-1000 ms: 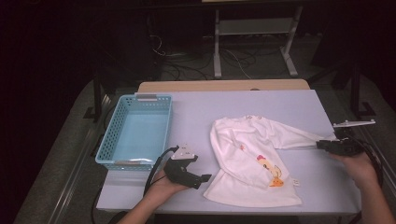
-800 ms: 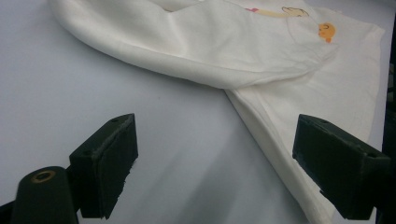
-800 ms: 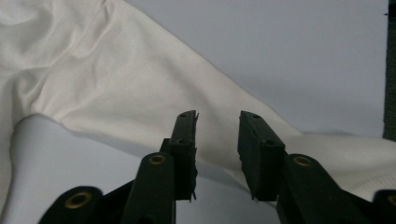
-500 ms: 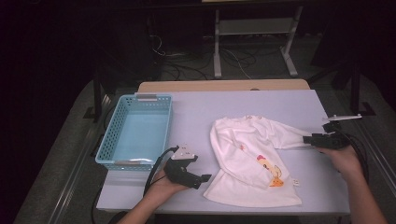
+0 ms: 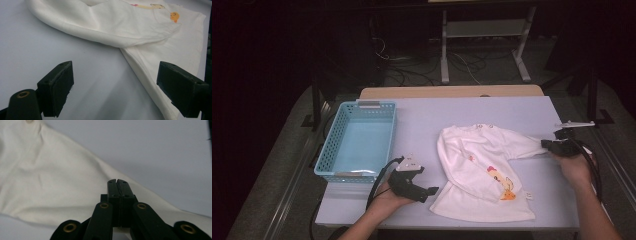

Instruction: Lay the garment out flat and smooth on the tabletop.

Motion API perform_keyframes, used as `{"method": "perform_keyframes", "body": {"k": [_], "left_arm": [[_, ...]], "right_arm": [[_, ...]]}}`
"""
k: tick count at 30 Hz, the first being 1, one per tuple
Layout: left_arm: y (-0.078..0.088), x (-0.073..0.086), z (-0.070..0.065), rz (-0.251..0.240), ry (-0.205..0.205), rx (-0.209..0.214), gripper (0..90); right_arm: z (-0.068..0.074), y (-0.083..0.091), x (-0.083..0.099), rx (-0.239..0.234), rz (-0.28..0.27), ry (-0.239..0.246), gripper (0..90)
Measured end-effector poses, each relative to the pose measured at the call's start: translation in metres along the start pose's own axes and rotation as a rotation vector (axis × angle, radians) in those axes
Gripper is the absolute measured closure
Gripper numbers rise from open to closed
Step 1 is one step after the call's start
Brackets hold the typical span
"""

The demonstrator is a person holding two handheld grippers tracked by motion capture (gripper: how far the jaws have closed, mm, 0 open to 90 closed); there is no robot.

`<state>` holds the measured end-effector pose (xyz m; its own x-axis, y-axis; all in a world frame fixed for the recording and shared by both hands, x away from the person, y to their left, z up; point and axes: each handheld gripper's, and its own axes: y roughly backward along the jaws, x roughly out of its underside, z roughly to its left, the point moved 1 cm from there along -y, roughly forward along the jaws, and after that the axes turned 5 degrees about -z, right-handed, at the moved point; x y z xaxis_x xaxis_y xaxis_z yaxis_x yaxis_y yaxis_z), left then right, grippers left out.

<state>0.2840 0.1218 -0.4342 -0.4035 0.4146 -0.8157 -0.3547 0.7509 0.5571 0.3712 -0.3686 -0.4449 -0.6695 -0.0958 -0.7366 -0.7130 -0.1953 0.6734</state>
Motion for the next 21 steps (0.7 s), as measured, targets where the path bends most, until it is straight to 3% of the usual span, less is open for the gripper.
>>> {"method": "perform_keyframes", "body": {"k": [3,9,16,21], "left_arm": [[0.0,0.0,0.001,0.0,0.001,0.001,13.5],[-0.001,0.0,0.0,0.0,0.001,0.003,13.5],[-0.001,0.0,0.0,-0.001,0.004,0.006,13.5],[-0.001,0.0,0.0,0.002,0.001,0.006,13.4]], "right_arm": [[-0.012,0.004,-0.005,0.003,-0.035,-0.047,88.0],[-0.03,0.006,-0.012,0.034,-0.061,-0.069,88.0],[-0.048,0.01,-0.013,0.115,-0.074,-0.082,88.1],[-0.053,0.011,-0.008,0.097,-0.073,-0.098,87.5]]}}
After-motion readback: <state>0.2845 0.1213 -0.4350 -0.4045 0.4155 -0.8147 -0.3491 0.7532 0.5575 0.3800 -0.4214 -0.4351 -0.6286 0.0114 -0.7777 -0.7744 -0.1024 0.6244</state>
